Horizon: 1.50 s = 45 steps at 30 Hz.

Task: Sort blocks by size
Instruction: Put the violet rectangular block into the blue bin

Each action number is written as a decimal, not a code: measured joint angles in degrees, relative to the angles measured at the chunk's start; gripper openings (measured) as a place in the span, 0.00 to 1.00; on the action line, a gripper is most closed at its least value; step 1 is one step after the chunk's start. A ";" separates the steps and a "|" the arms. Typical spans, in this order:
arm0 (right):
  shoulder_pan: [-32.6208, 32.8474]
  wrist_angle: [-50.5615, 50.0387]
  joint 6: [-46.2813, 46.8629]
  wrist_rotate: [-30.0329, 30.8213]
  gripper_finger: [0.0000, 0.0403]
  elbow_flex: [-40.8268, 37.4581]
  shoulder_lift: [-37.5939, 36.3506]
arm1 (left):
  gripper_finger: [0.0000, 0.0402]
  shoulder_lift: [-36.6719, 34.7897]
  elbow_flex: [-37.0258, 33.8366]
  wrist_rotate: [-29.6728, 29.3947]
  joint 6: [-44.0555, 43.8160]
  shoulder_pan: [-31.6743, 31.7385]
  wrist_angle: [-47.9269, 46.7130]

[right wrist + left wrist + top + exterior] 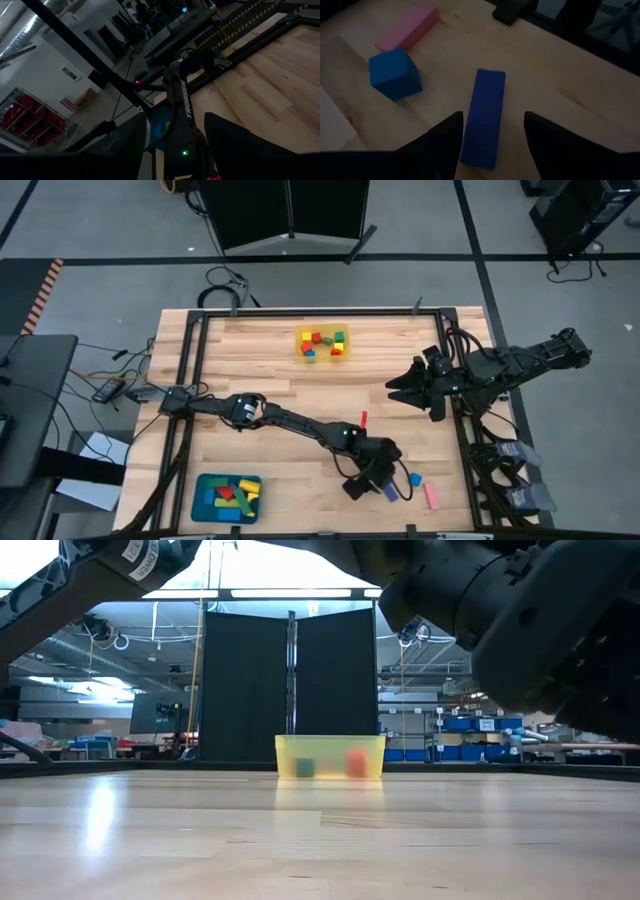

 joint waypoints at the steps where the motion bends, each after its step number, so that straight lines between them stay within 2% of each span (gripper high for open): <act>1: 0.00 0.00 0.00 -0.01 0.52 0.00 0.00 | 0.54 0.00 0.00 0.03 -0.16 0.00 0.53; 17: 0.00 -0.36 -0.44 -0.05 0.52 0.00 0.00 | 0.52 3.02 0.28 0.81 -8.78 0.74 0.02; 20: 0.00 -0.88 -0.44 -0.05 0.52 0.00 0.00 | 0.44 3.06 0.30 0.08 -9.72 0.72 0.04; 24: 0.00 -1.14 -0.47 -0.06 0.52 0.00 0.00 | 0.27 3.08 0.31 -1.90 -10.14 0.67 -0.18; 27: 0.00 -1.02 -1.17 -0.07 0.52 0.00 0.00 | 0.27 3.10 0.31 -2.01 -11.71 0.66 -0.33; 33: 0.00 4.83 -5.06 -0.29 0.52 0.00 -0.13 | 0.27 1.64 -0.21 0.15 -27.23 1.58 1.61; 40: -0.15 16.75 -13.43 -0.25 0.52 0.00 -2.55 | 0.27 -4.89 -0.09 -6.80 -33.89 5.27 5.31; 45: -0.15 20.11 -15.80 0.88 0.51 0.02 -5.12 | 0.27 -8.42 -0.10 -8.41 -35.86 9.95 2.16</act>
